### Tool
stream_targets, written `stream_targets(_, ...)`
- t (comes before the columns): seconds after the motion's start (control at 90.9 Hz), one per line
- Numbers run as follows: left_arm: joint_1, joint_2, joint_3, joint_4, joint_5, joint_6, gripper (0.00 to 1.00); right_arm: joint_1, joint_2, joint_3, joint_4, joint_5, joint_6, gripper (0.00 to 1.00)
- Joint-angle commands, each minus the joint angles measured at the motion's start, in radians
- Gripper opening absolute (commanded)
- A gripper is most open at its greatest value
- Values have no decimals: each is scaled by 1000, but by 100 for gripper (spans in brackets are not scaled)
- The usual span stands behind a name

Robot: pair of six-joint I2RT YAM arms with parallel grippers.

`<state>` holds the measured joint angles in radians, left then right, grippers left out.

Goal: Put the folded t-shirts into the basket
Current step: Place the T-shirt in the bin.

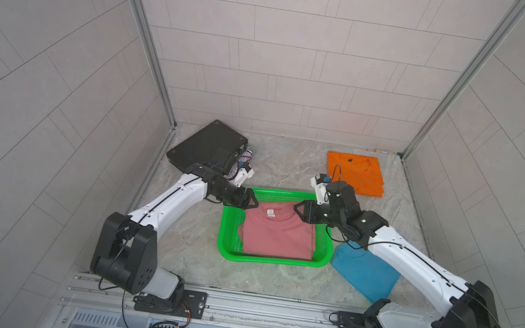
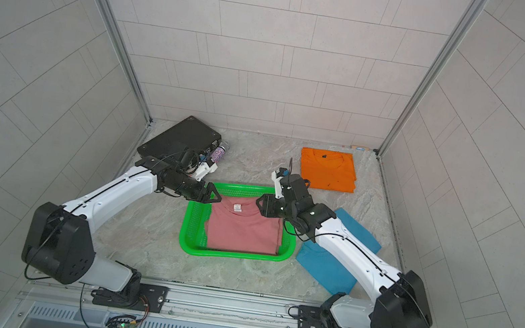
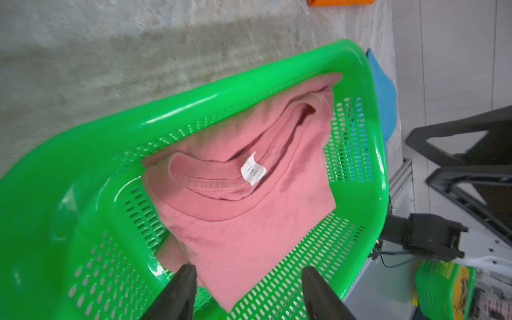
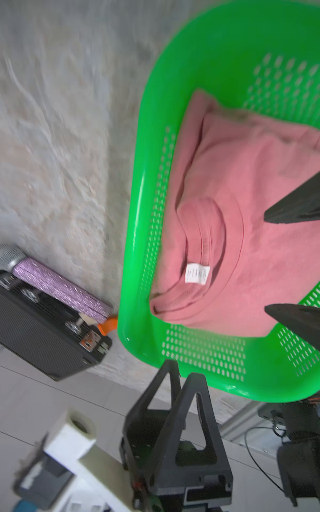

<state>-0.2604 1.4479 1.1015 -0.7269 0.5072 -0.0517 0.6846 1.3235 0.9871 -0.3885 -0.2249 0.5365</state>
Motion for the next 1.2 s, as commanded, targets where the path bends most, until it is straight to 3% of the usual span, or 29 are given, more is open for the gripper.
stream_targets(0.0,85,-36,3,-55,103,14,52,92,93,75,32,-86,-135,52)
stream_targets(0.088,152,-58,18,-87,75,16,50,144,181,167,-5,-68,-213,56)
stream_targets(0.231,218,-77,53,-175,69,59,57,181,350,306,-74,42,-231,59)
stream_targets(0.407,225,-86,19,-239,88,125,58,194,500,447,-126,113,-231,62)
stream_targets(0.759,257,-71,-19,-225,90,122,58,205,674,609,-129,207,-274,62)
stream_targets(1.034,300,-73,-20,-225,91,116,58,212,753,648,-75,258,-294,53)
stream_targets(1.189,301,-71,-17,-225,89,115,58,211,750,603,-17,259,-300,37)
